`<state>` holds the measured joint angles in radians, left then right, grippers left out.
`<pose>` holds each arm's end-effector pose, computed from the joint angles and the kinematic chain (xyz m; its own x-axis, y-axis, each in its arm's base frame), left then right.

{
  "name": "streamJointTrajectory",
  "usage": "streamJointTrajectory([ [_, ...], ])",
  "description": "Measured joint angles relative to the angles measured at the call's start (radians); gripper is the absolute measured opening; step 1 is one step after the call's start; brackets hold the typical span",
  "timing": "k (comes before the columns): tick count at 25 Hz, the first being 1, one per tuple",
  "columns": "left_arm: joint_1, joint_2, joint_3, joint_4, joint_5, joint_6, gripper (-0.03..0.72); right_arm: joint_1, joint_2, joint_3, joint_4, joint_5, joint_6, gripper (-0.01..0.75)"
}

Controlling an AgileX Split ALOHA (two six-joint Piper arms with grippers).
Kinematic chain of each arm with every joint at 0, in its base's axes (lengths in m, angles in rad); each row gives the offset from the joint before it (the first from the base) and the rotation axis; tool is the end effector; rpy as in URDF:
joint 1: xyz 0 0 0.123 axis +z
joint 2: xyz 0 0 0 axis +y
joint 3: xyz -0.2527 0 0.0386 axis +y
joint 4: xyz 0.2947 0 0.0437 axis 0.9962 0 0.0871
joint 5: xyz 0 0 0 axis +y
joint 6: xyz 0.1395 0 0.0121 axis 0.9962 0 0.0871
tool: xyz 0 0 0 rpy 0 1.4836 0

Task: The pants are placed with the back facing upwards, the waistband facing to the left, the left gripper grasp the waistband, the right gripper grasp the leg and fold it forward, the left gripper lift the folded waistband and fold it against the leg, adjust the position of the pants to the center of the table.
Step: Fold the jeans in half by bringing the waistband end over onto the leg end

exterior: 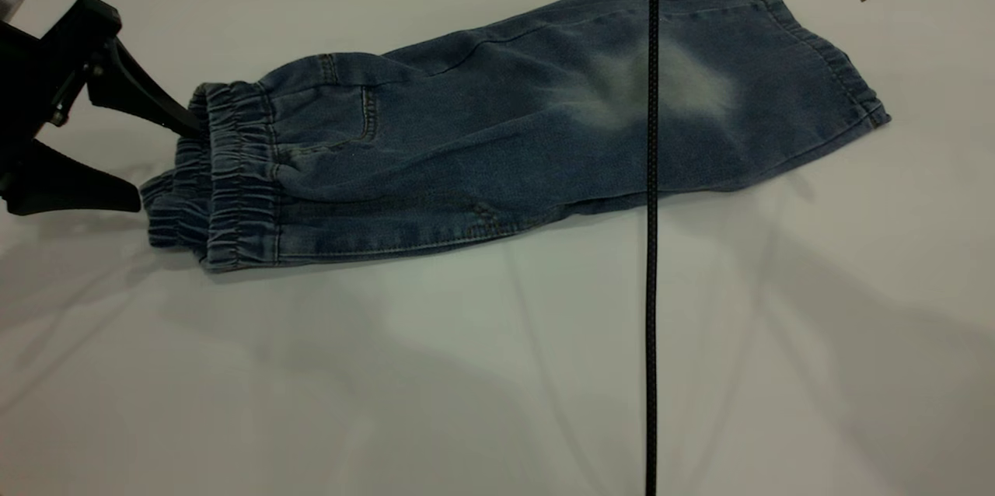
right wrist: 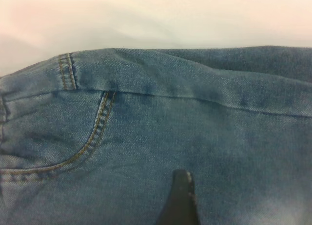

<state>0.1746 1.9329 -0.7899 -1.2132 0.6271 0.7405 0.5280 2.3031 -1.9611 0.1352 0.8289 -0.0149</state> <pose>0.3269 -0.0206 -0.0172 -0.8748 -0.4830 -0.0374 -0.3705 0.7166 -0.5909 0.4730 0.2920 0.1046 -0.8008 -0.3787 -0.4640 -0.4818 0.8675 0.1235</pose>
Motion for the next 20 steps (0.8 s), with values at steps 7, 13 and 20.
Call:
streamJointTrajectory([
  [7, 0.0, 0.014, 0.003, 0.061, 0.067, -0.032, 0.58, 0.0, 0.0, 0.0, 0.0, 0.003, -0.003, 0.55],
  [13, 0.0, 0.02, 0.003, 0.059, 0.056, -0.158, 0.58, 0.0, 0.0, 0.0, 0.001, 0.003, -0.003, 0.55],
  [20, 0.0, 0.123, 0.001, 0.02, 0.053, -0.16, 0.58, 0.0, 0.001, 0.0, 0.002, 0.003, -0.005, 0.55],
])
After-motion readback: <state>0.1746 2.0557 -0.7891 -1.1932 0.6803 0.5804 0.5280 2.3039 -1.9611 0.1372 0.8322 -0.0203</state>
